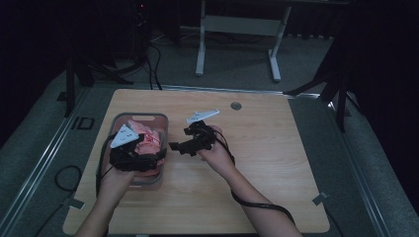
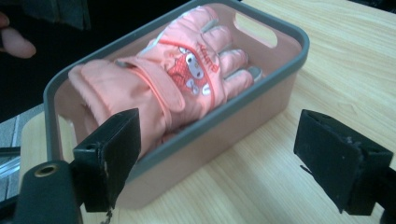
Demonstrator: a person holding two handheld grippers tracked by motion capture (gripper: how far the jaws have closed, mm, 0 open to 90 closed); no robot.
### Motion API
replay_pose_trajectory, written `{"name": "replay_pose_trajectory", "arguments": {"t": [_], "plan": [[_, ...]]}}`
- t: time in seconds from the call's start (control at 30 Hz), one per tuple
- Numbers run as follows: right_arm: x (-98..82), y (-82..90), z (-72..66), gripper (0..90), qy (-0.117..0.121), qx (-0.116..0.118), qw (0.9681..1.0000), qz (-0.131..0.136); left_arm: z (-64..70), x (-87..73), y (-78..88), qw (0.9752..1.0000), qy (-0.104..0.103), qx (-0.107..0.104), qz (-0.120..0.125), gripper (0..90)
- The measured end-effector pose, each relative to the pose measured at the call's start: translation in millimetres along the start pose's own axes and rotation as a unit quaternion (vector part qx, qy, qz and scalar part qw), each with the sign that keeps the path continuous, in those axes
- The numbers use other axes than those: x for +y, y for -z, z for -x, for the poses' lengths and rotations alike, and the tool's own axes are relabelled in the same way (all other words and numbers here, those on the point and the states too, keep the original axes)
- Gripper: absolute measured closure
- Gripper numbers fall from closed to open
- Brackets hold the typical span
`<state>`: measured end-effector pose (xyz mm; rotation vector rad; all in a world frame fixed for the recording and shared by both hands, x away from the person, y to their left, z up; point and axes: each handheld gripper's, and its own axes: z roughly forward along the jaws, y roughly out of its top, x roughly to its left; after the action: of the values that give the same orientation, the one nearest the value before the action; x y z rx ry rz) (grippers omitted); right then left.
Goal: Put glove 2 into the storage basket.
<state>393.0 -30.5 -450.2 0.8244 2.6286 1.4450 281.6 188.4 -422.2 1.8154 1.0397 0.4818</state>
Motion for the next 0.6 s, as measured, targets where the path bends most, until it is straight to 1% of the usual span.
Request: {"name": "replay_pose_trajectory", "arguments": {"t": [0.03, 0.07, 0.1, 0.2, 0.23, 0.27, 0.3, 0.33, 0.43, 0.47, 0.5, 0.6], "plan": [[-1.7, 2.3, 0.3, 14.6, 0.001, -0.001, 1.0, 0.0, 4.5, 0.1, -1.9, 1.0, -0.005, -0.005, -0.001, 5.8], [-1.7, 2.3, 0.3, 14.6, 0.001, -0.001, 1.0, 0.0, 4.5, 0.1, -1.9, 1.0, -0.005, -0.005, -0.001, 5.8], [-5.2, 6.6, 1.8, 14.5, 0.001, -0.002, 1.0, -0.001, 13.5, 0.3, -5.5, 0.9997, -0.01, -0.021, -0.001, 5.8], [-11.4, 13.2, 5.4, 14.5, -0.001, -0.004, 1.0, -0.001, 27.9, 1.6, -9.7, 0.9989, -0.028, -0.037, -0.006, 5.8], [-13.6, 15.4, 6.5, 14.5, -0.003, -0.005, 1.0, -0.002, 32.3, 1.8, -11.1, 0.9986, -0.034, -0.041, -0.007, 5.8], [-16.1, 17.5, 7.8, 14.5, -0.004, -0.005, 1.0, -0.001, 32.3, 1.8, -11.1, 0.9986, -0.034, -0.041, -0.007, 5.8], [-18.6, 19.7, 8.7, 14.4, -0.004, -0.005, 1.0, -0.002, 40.4, 1.2, -14.2, 0.9979, -0.04, -0.05, -0.005, 5.8], [-21.4, 21.9, 9.6, 14.4, -0.004, -0.006, 1.0, -0.002, 44.1, 0.5, -16.0, 0.9976, -0.042, -0.055, -0.006, 5.8], [-30.2, 28.3, 11.8, 14.3, -0.003, -0.006, 1.0, -0.006, 54.2, -2.6, -22.2, 0.9961, -0.048, -0.074, -0.009, 5.8], [-30.2, 28.3, 11.8, 14.3, -0.003, -0.006, 1.0, -0.006, 54.2, -2.6, -22.2, 0.9961, -0.048, -0.074, -0.009, 5.8], [-36.4, 31.9, 13.4, 14.2, -0.003, -0.004, 1.0, -0.006, 60.4, -5.2, -26.4, 0.995, -0.054, -0.083, -0.011, 5.8], [-46.1, 37.0, 15.9, 14.0, -0.005, -0.004, 1.0, -0.006, 69.2, -9.3, -32.6, 0.9933, -0.059, -0.099, -0.013, 5.8]]}}
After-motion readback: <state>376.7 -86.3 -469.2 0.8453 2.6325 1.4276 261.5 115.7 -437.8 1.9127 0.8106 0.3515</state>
